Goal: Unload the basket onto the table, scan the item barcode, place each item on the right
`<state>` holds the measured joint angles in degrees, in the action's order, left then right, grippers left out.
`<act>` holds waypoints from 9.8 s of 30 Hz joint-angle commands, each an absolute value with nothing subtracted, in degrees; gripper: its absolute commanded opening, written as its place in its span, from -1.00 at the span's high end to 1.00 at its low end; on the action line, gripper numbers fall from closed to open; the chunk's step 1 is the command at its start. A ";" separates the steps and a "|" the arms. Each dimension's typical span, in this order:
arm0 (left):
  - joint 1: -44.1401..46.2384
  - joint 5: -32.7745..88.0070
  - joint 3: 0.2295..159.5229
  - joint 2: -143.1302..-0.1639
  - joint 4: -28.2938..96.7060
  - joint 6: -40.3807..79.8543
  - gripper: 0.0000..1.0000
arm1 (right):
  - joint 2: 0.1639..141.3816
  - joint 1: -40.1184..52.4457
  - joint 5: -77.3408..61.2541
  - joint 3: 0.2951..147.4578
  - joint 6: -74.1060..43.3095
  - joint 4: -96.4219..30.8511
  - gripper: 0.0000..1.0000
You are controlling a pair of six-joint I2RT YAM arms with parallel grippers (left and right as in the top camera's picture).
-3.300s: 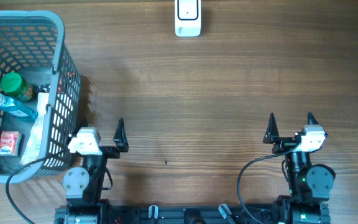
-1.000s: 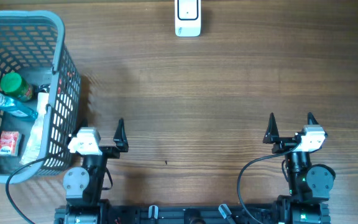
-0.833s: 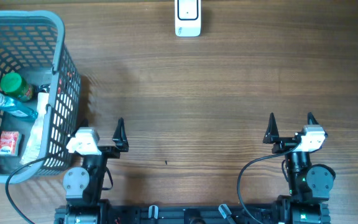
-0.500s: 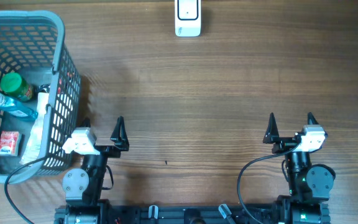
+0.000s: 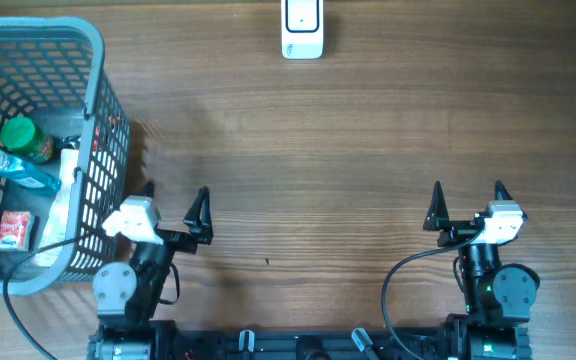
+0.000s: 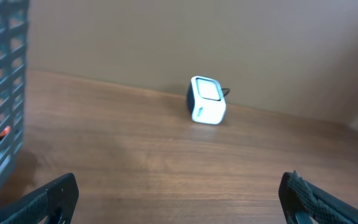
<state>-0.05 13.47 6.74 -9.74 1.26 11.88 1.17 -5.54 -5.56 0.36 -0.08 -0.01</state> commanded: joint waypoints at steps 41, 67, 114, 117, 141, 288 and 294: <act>-7.22 22.63 68.71 -44.34 32.91 12.01 -1.00 | 1.30 -5.30 -6.31 0.30 0.43 0.32 -1.00; -43.64 10.33 84.07 -77.87 46.15 31.92 -1.00 | 1.30 -5.30 -6.28 0.30 0.43 0.32 -1.00; -36.14 -10.39 84.01 -96.79 50.59 43.44 -0.99 | 1.28 -5.30 -6.31 0.30 0.43 0.32 -1.00; -36.14 -10.37 84.01 -97.32 50.00 43.99 -1.00 | 1.28 -5.30 -6.31 0.30 0.43 0.34 -0.99; -36.16 -10.37 84.01 -101.36 48.66 43.97 0.07 | 1.28 -5.30 -6.28 0.30 0.43 0.32 -1.00; 26.72 -25.15 87.46 -105.65 59.79 94.72 -0.41 | 1.30 -5.30 -6.28 0.30 0.45 0.32 -1.00; 26.72 -25.21 87.46 -105.65 59.79 94.70 -0.52 | 1.30 -5.30 -6.31 0.30 0.43 0.32 -1.00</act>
<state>26.98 -24.77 86.43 -105.86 59.75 95.24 1.28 -5.50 -5.56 0.36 -0.08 -0.01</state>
